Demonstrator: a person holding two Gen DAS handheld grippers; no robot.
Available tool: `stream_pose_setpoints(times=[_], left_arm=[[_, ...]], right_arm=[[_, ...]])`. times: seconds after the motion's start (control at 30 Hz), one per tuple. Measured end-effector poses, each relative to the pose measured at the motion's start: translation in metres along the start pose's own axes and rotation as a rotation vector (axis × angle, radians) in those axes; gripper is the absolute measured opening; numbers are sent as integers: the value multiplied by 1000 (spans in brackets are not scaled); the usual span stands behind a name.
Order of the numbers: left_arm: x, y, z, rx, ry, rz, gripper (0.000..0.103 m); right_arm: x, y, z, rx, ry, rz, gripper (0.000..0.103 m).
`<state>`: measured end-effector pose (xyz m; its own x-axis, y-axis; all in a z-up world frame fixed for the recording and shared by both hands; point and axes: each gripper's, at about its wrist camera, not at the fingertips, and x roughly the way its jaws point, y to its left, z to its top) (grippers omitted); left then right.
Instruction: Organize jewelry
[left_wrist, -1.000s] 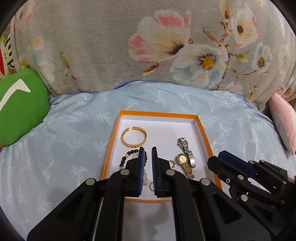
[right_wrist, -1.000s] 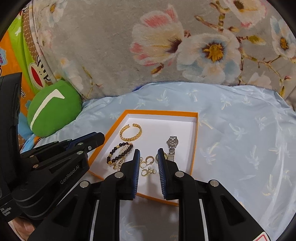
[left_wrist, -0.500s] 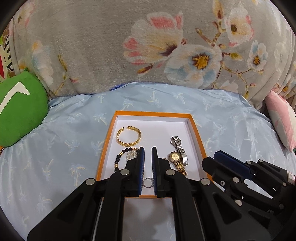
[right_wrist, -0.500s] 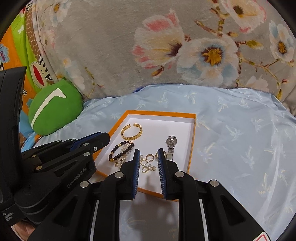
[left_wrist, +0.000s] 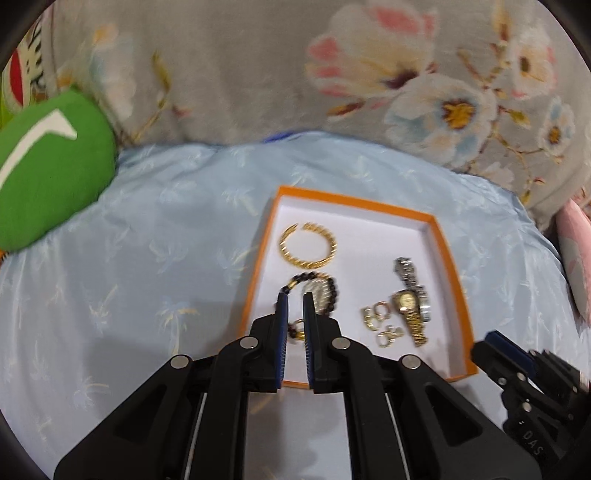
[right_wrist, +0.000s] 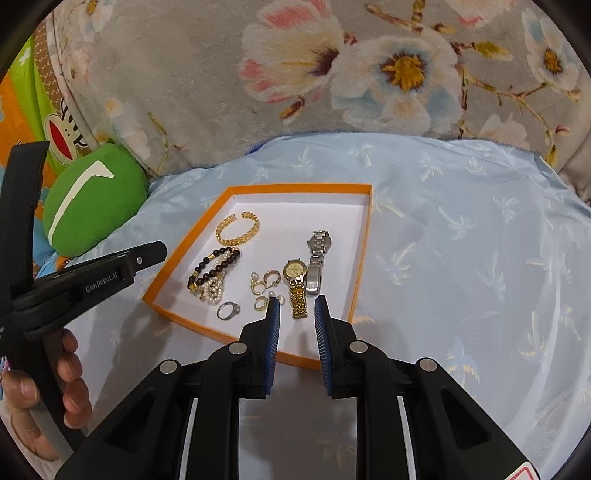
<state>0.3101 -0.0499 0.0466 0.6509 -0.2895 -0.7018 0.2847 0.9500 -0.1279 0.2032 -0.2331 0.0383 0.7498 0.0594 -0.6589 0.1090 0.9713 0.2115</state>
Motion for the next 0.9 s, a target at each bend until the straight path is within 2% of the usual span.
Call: stream_pose_setpoints(times=[0.17, 0.3, 0.63, 0.9], left_arm=[[24, 7, -10, 5, 44, 37, 7], [35, 5, -20, 14, 82, 38, 7], [24, -11, -34, 73, 68, 61, 7], [8, -17, -38, 64, 35, 77, 7]], right_arm=[[11, 2, -3, -12, 15, -9, 19], [21, -1, -6, -14, 38, -21, 19], [20, -9, -11, -25, 43, -68, 17], [0, -10, -13, -4, 13, -60, 17]])
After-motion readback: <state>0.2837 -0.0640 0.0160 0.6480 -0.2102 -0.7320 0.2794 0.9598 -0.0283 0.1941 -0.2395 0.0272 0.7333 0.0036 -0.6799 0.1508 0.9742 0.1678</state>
